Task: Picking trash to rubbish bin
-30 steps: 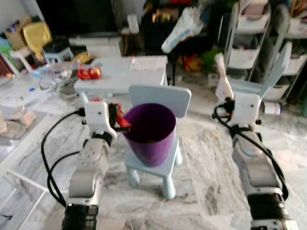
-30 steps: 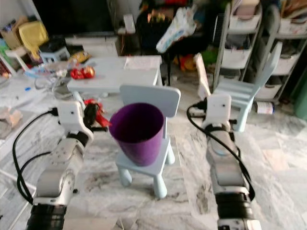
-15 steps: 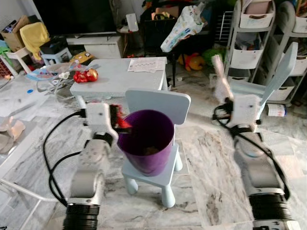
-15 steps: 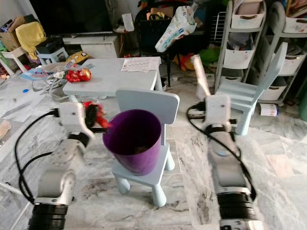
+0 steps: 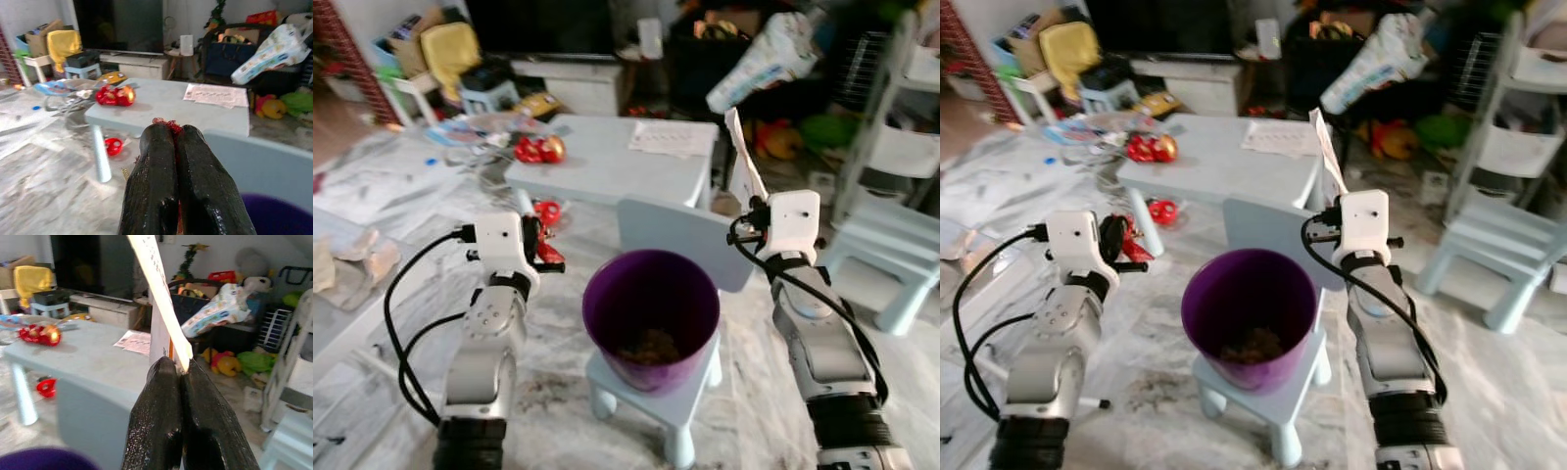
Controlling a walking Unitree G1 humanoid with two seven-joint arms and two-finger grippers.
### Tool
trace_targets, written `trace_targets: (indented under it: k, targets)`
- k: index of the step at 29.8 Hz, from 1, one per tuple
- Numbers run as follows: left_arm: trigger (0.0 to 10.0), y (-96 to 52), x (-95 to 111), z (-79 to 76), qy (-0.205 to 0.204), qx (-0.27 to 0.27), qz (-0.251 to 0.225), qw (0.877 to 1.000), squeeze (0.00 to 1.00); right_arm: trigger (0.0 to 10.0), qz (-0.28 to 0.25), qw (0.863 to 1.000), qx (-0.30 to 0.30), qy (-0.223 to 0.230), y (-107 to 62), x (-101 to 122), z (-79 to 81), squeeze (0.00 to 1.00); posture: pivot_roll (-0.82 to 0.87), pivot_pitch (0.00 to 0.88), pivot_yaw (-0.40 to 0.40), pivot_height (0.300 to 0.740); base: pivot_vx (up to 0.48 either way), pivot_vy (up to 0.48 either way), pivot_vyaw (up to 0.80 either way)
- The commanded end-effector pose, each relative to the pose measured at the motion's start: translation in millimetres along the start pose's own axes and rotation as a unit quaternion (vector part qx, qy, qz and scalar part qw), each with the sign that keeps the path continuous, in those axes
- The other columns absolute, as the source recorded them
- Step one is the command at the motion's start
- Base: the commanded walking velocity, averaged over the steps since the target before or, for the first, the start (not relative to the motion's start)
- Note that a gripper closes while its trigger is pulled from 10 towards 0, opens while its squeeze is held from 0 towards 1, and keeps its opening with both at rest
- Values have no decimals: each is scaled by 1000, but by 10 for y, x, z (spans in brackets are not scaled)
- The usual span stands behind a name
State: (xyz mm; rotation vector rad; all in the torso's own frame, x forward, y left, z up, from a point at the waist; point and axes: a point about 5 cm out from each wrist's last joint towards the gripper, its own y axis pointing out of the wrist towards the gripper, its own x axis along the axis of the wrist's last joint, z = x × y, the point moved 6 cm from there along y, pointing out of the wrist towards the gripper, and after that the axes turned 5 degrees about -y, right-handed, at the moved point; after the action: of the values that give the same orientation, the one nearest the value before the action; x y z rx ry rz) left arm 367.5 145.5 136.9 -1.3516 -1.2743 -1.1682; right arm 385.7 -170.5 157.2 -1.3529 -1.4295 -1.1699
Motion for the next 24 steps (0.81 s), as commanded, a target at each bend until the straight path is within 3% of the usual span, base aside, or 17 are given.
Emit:
trace_targets:
  k: [1, 15, 18, 19, 24]
  targets:
    - [10000, 2, 57, 59, 4, 6, -9, 1000, 0, 10000, -4, 1000, 5, 6, 13, 32, 60, 0, -1, 43, 54, 740, 0, 0, 0]
    - [10000, -70, -184, 33, 18, 0, 28, 999, 0, 10000, 17, 1000, 20, 12, 20, -83, 156, 0, 6, 52, 58, 740, 0, 0, 0]
    - [10000, -178, -421, 113, 38, 2, 59, 998, 0, 10000, 65, 995, 66, 28, -28, -334, 375, 0, 18, 53, 58, 740, 0, 0, 0]
    - [10000, -235, -508, 159, 45, 2, 72, 996, 0, 10000, 87, 991, 102, 31, -83, -446, 527, 0, 18, 54, 58, 740, 0, 0, 0]
    - [10000, -322, -593, 192, 55, -4, 90, 994, 0, 10000, 118, 981, 150, 34, -203, -598, 717, 0, 25, 58, 60, 740, 0, 0, 0]
